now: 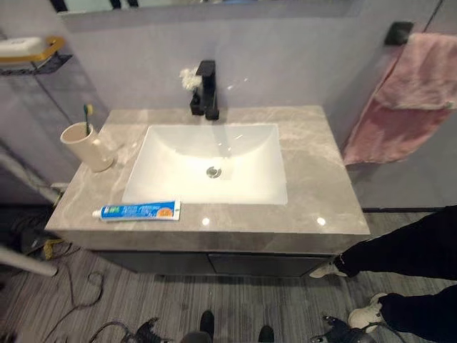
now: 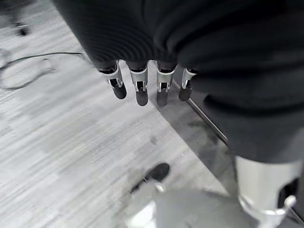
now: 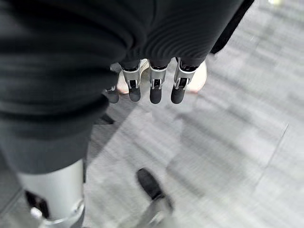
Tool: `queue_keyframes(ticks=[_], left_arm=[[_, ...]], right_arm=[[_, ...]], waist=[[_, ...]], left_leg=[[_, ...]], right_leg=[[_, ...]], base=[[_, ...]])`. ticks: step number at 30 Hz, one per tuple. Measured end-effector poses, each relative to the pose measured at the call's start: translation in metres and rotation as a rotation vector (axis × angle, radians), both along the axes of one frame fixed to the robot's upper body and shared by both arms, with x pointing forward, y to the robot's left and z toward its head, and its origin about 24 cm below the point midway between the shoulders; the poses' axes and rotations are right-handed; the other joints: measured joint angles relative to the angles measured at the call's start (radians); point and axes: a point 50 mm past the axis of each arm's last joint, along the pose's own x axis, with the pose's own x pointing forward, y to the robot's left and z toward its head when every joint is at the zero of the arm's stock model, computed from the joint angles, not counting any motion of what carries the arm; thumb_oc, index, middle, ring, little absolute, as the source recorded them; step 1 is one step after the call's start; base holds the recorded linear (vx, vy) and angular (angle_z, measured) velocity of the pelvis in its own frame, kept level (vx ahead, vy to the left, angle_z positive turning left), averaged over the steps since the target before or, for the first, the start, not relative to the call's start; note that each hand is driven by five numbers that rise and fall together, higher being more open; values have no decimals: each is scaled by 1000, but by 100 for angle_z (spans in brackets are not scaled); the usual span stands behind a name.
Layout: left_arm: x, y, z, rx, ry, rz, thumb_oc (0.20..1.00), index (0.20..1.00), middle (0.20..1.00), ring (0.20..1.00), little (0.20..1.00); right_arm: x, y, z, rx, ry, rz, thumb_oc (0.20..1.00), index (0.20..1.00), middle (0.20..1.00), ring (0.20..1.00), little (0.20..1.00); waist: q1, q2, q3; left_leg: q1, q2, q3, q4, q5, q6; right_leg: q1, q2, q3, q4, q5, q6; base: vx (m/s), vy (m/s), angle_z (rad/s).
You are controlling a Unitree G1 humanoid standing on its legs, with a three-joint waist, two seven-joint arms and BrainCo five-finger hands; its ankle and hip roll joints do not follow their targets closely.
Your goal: Put brush and paste in cup on sink, flatten towel.
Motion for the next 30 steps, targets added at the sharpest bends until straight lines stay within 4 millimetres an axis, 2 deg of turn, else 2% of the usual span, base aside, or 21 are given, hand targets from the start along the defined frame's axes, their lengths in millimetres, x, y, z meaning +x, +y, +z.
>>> queue_keyframes(ticks=[1,3,4,5,6,7,8,9,12,14,16,18,20,26,30], left_arm=[[0,1,1,2,-8,-21,1000,1000,1000,1000,1000],[-8,4,9,-17,-48,-87,1000,1000,1000,1000,1000],[-17,7,7,-20,-33,-83,1000,1000,1000,1000,1000],[-22,10,7,-15,-21,-79,1000,1000,1000,1000,1000],[-24,14,13,-17,-40,-106,1000,1000,1000,1000,1000],[-23,18,23,-18,-75,-148,1000,1000,1000,1000,1000],[-15,29,57,-4,-181,-306,1000,1000,1000,1000,1000],[-11,33,67,3,-212,-349,1000,1000,1000,1000,1000],[-6,44,99,55,-262,-532,1000,1000,1000,1000,1000],[-5,50,113,76,-273,-602,1000,1000,1000,1000,1000],[1,49,132,78,-320,-682,1000,1000,1000,1000,1000],[17,29,178,57,-481,-835,1000,1000,1000,1000,1000],[26,25,194,60,-578,-839,1000,1000,1000,1000,1000],[39,34,236,120,-738,-776,1000,1000,1000,1000,1000],[59,57,285,173,-1040,-521,1000,1000,1000,1000,1000]], right_arm=[[1,-3,1,-14,-7,-2,1000,1000,1000,1000,1000],[4,-5,4,-22,-26,-11,1000,1000,1000,1000,1000],[-1,-9,3,-31,-14,-35,1000,1000,1000,1000,1000],[-3,-10,3,-33,-4,-40,1000,1000,1000,1000,1000],[-3,-9,2,-27,-3,-41,1000,1000,1000,1000,1000],[-5,-7,1,-22,-4,-48,1000,1000,1000,1000,1000],[-15,-6,-2,-17,18,-58,1000,1000,1000,1000,1000],[-16,-6,-2,-19,18,-59,1000,1000,1000,1000,1000],[-10,-4,-2,-21,-12,-51,1000,1000,1000,1000,1000],[-4,0,-1,-12,-35,-41,1000,1000,1000,1000,1000],[-2,1,-1,-9,-53,-34,1000,1000,1000,1000,1000],[-9,-1,-2,-22,-43,-42,1000,1000,1000,1000,1000],[-18,-2,-4,-22,-22,-48,1000,1000,1000,1000,1000],[-26,-4,-5,-26,-2,-80,1000,1000,1000,1000,1000],[-52,-6,-9,-18,48,-158,1000,1000,1000,1000,1000]], waist=[[-1,2,1],[-2,10,1],[-1,31,-3],[6,48,-8],[11,43,-2],[16,39,1],[58,34,-1],[67,28,-5],[91,37,-10],[96,44,-17],[97,51,-23],[108,60,-33],[108,69,-45],[108,67,-43],[102,62,-49]], left_leg=[[14,-3,1,2,-14,20],[53,-6,2,-13,-47,56],[81,-1,2,-51,-60,76],[83,-5,2,-58,-73,89],[97,-10,6,-61,-77,90],[97,-13,7,-60,-82,98],[99,-26,-2,-60,-85,103],[101,-32,-3,-60,-88,106],[107,-44,-5,-60,-86,104],[110,-48,-6,-60,-87,105],[115,-50,-18,-60,-86,105],[116,-55,-50,-58,-77,106],[114,-56,-57,-57,-76,103],[110,-49,-59,-56,-76,95],[93,-41,-59,-60,-76,94]], right_leg=[[4,-1,-5,0,-2,-10],[6,0,-6,0,-7,-5],[10,7,-6,0,-4,2],[20,4,-6,-5,3,13],[24,-2,-4,-7,5,19],[30,-5,-4,-5,8,24],[36,-17,-7,-4,10,39],[38,-22,-7,-3,10,43],[42,-34,-9,0,13,51],[45,-37,-9,0,11,56],[56,-39,-20,0,7,61],[72,-41,-55,0,3,62],[75,-40,-62,-2,-2,64],[74,-34,-63,0,-5,65],[58,-27,-62,0,-5,61]], base=[[40,47,22],[72,57,7],[79,63,4],[75,52,-4],[40,19,-4],[58,17,6],[25,13,10],[24,9,14],[36,-6,3],[17,4,5],[0,-7,22],[53,-32,39],[22,-37,14],[0,0,0],[8,0,0]])
